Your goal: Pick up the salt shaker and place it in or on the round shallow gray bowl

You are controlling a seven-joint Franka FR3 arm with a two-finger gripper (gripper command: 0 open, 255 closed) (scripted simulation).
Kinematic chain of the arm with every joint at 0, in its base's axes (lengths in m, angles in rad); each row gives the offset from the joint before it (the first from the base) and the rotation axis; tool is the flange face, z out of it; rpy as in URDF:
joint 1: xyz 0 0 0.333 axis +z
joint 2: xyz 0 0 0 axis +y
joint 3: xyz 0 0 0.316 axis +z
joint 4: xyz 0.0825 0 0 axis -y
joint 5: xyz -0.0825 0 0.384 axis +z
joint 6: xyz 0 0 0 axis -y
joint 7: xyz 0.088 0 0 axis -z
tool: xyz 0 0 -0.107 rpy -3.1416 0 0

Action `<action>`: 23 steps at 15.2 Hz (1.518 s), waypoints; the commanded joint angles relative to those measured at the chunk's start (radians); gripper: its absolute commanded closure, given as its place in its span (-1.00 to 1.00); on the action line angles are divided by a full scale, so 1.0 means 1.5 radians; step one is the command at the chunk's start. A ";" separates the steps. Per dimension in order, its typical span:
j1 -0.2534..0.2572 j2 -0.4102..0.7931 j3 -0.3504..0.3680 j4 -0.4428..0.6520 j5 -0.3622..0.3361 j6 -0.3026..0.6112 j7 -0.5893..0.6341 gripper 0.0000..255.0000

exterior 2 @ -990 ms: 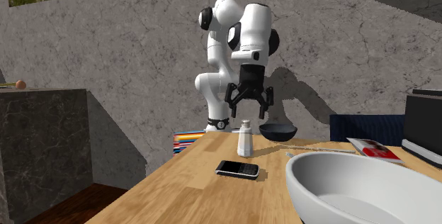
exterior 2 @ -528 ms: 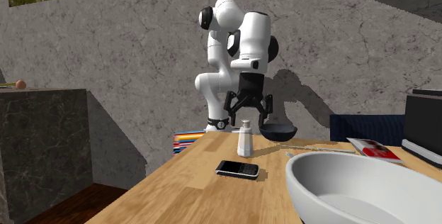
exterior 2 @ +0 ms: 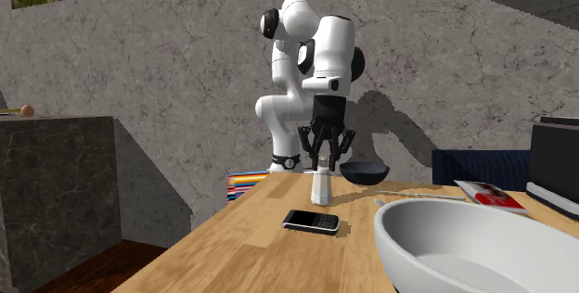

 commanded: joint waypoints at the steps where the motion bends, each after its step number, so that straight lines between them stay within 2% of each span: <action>1: 0.000 0.000 0.000 0.000 0.000 0.000 0.000 1.00; 7: 0.000 0.000 0.000 0.000 0.000 0.000 0.000 1.00; 23: 0.004 -0.070 -0.002 0.083 0.016 -0.152 -0.021 1.00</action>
